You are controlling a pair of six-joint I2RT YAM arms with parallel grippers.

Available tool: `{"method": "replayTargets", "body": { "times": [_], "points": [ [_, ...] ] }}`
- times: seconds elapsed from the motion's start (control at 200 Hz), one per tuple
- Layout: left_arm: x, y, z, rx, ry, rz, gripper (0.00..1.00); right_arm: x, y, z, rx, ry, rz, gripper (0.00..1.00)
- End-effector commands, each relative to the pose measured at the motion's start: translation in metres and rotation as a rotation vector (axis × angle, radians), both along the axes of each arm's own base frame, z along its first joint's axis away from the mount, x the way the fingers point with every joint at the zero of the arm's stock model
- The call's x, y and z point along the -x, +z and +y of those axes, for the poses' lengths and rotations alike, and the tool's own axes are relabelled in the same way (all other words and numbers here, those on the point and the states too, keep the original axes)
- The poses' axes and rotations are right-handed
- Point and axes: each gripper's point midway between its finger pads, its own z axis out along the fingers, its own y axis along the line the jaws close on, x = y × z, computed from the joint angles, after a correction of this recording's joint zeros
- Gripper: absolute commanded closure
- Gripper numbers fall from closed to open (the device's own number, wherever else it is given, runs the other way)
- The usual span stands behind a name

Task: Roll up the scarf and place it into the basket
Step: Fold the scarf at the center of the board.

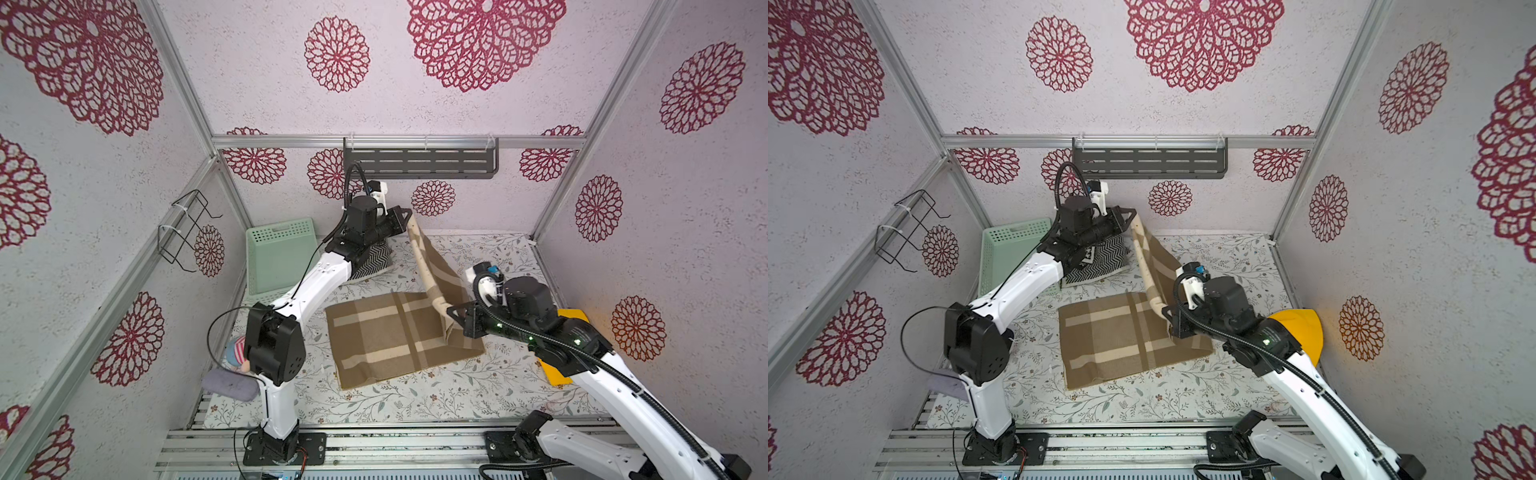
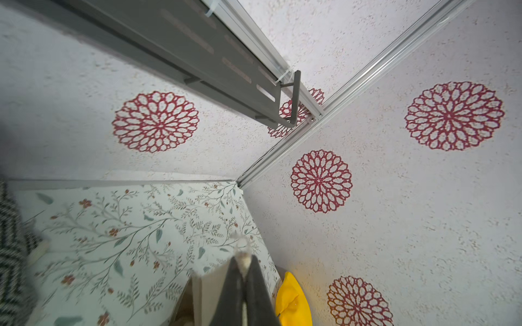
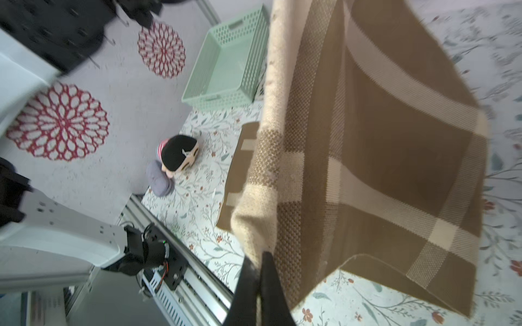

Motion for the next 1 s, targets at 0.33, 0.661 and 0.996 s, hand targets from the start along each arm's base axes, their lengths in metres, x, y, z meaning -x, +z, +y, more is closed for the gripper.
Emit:
{"method": "replayTargets", "body": {
  "times": [0.33,0.661,0.996],
  "points": [
    [0.07,-0.082,0.125,-0.19,0.264,0.172,1.0,0.028,-0.01,0.105,-0.026,0.293,0.025,1.0],
    [0.09,-0.138,0.163,-0.266,0.344,0.291,1.0,0.035,-0.048,0.135,0.041,0.379,0.098,1.0],
    [0.087,-0.166,0.188,-0.339,0.414,0.369,1.0,0.034,-0.067,0.159,0.104,0.424,0.092,1.0]
  ]
}}
